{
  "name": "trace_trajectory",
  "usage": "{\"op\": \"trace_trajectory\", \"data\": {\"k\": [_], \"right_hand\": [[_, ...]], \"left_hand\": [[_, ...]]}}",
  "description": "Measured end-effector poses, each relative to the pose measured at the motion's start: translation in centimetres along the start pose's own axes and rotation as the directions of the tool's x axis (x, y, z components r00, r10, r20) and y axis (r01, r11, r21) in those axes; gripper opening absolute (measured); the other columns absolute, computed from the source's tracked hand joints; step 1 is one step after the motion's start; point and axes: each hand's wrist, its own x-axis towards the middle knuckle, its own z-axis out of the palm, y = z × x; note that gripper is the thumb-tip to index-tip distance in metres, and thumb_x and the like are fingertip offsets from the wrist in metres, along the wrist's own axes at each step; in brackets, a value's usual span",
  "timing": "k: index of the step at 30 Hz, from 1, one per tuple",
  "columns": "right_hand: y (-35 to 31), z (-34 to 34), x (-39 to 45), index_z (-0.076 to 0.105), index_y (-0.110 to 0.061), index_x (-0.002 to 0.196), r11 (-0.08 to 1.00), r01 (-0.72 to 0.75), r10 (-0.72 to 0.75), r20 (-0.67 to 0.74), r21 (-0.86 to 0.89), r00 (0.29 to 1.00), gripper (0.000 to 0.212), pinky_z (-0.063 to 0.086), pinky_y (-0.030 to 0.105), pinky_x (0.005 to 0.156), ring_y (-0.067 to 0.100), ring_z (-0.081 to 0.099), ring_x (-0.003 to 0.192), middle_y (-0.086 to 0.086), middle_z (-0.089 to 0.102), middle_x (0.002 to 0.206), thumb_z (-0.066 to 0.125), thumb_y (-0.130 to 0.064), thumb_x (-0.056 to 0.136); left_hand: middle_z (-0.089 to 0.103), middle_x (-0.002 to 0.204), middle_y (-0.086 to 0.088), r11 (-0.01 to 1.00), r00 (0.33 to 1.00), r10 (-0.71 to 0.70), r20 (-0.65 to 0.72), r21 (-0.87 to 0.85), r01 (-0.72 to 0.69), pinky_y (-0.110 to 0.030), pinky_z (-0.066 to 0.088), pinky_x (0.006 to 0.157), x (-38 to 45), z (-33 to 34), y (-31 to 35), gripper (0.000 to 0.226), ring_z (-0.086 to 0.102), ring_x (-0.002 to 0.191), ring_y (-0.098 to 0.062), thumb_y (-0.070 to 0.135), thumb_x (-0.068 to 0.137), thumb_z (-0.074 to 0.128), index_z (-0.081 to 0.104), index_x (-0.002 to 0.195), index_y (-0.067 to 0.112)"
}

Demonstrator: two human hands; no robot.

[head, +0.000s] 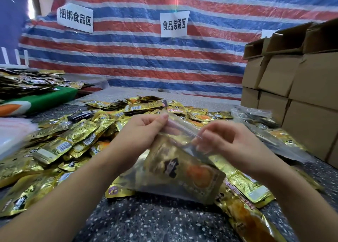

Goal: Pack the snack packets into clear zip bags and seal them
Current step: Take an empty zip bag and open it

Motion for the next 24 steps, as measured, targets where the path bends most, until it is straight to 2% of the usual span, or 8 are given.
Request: {"op": "trace_trajectory", "data": {"k": [2, 4, 6, 8, 11, 15, 20, 24], "right_hand": [[0.2, 0.0, -0.1, 0.073, -0.018, 0.089, 0.996, 0.084, -0.085, -0.043, -0.024, 0.995, 0.023, 0.060, 0.029, 0.072, 0.015, 0.073, 0.077, -0.001, 0.076, 0.085, 0.075, -0.039, 0.080], [0.1, 0.2, 0.0, 0.074, -0.015, 0.086, 0.990, 0.140, -0.137, -0.118, 0.017, 0.984, 0.010, 0.061, 0.029, 0.068, 0.017, 0.073, 0.073, 0.001, 0.076, 0.081, 0.076, -0.020, 0.078], [-0.1, 0.2, 0.1, 0.076, -0.016, 0.081, 0.977, 0.180, -0.156, -0.197, 0.112, 0.968, 0.010, 0.061, 0.028, 0.064, 0.017, 0.073, 0.069, 0.004, 0.076, 0.078, 0.076, -0.020, 0.072], [-0.2, -0.1, 0.3, 0.076, -0.013, 0.079, 0.959, 0.192, -0.133, -0.270, 0.208, 0.954, 0.012, 0.059, 0.026, 0.059, 0.017, 0.072, 0.065, 0.006, 0.076, 0.077, 0.076, -0.020, 0.069], [-0.4, -0.6, 0.9, 0.076, -0.015, 0.076, 0.933, 0.210, -0.113, -0.316, 0.292, 0.942, 0.008, 0.055, 0.020, 0.057, 0.013, 0.069, 0.062, 0.008, 0.076, 0.076, 0.075, -0.017, 0.069], [-1.4, -1.1, 1.4, 0.077, -0.017, 0.076, 0.923, 0.245, -0.155, -0.295, 0.298, 0.943, 0.006, 0.055, 0.021, 0.057, 0.014, 0.067, 0.059, 0.009, 0.075, 0.075, 0.074, -0.016, 0.070], [-3.5, -1.5, 2.4, 0.071, -0.007, 0.082, 0.923, 0.276, -0.206, -0.262, 0.268, 0.943, 0.012, 0.054, 0.022, 0.054, 0.015, 0.067, 0.058, 0.009, 0.075, 0.073, 0.073, -0.014, 0.073], [-4.4, -1.4, 3.8, 0.070, -0.004, 0.085, 0.947, 0.230, -0.171, -0.257, 0.224, 0.951, 0.003, 0.053, 0.023, 0.051, 0.014, 0.065, 0.055, 0.007, 0.074, 0.071, 0.072, -0.004, 0.082]], "left_hand": [[0.076, 0.090, -0.013, 0.995, 1.000, -0.001, 0.029, -0.100, 0.004, -0.028, 0.057, 0.055, 0.0, -0.1, 0.3, 0.038, 0.074, 0.069, -0.024, 0.038, 0.093, 0.052, 0.076, 0.077, 0.013], [0.076, 0.094, -0.013, 0.987, 0.997, 0.017, 0.080, -0.161, -0.004, -0.029, 0.057, 0.058, 0.0, -0.3, 0.5, 0.036, 0.074, 0.072, -0.026, 0.041, 0.087, 0.054, 0.077, 0.077, 0.017], [0.076, 0.096, -0.014, 0.981, 0.994, 0.039, 0.102, -0.192, -0.019, -0.032, 0.060, 0.061, 0.1, -0.5, 0.5, 0.033, 0.074, 0.076, -0.027, 0.046, 0.081, 0.059, 0.078, 0.081, 0.018], [0.075, 0.100, -0.014, 0.990, 0.989, 0.037, 0.143, -0.137, -0.017, -0.039, 0.062, 0.070, 0.1, -0.8, 0.4, 0.039, 0.074, 0.085, -0.031, 0.053, 0.074, 0.064, 0.077, 0.089, 0.019], [0.075, 0.102, -0.012, 0.999, 0.956, -0.005, 0.293, -0.033, 0.015, -0.047, 0.056, 0.081, -0.1, -1.0, 0.0, 0.032, 0.074, 0.090, -0.030, 0.045, 0.080, 0.062, 0.077, 0.098, 0.022], [0.075, 0.093, -0.014, 0.980, 0.939, 0.020, 0.344, -0.193, 0.050, -0.032, 0.059, 0.063, -0.5, -0.8, 0.3, 0.024, 0.074, 0.073, -0.025, 0.032, 0.088, 0.060, 0.078, 0.095, 0.017], [0.074, 0.078, -0.008, 0.962, 0.975, 0.050, 0.215, -0.272, 0.011, -0.024, 0.055, 0.049, -0.3, -1.2, 1.2, 0.028, 0.071, 0.059, -0.020, 0.037, 0.082, 0.056, 0.079, 0.087, 0.022], [0.074, 0.078, -0.007, 0.942, 0.979, 0.053, 0.196, -0.335, 0.016, -0.022, 0.053, 0.044, -0.2, -1.4, 1.3, 0.030, 0.070, 0.057, -0.018, 0.036, 0.085, 0.053, 0.080, 0.084, 0.023]]}}
